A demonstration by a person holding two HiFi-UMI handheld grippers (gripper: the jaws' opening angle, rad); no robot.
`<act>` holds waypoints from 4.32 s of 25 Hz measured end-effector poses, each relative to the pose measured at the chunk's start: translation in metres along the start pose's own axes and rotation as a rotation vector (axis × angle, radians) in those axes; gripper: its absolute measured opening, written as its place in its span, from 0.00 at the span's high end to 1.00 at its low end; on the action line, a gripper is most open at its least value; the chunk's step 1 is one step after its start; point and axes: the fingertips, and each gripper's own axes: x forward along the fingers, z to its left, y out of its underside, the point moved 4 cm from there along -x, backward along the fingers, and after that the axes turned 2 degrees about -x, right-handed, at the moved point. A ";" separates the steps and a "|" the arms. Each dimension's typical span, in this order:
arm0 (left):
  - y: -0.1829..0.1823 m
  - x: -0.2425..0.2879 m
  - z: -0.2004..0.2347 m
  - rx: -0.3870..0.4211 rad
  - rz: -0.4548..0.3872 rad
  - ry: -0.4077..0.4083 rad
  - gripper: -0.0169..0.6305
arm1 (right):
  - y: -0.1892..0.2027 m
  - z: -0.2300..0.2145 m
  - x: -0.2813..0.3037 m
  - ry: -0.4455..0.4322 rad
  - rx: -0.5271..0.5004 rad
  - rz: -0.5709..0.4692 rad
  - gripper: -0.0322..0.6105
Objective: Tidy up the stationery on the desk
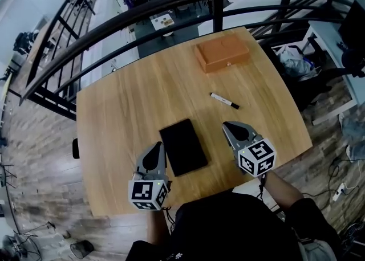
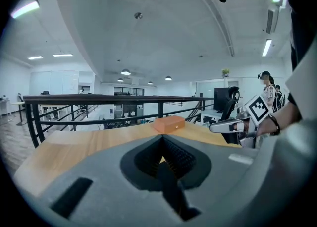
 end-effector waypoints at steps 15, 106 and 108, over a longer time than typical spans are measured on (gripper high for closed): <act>-0.002 -0.013 0.017 -0.015 -0.019 -0.085 0.98 | 0.006 -0.073 0.042 0.098 -0.101 0.129 0.86; 0.021 -0.010 0.033 -0.023 0.024 -0.009 0.98 | 0.082 -0.040 0.030 0.200 0.058 0.378 0.83; 0.023 -0.008 0.033 -0.025 0.025 0.001 0.98 | 0.086 -0.036 0.029 0.199 0.066 0.382 0.83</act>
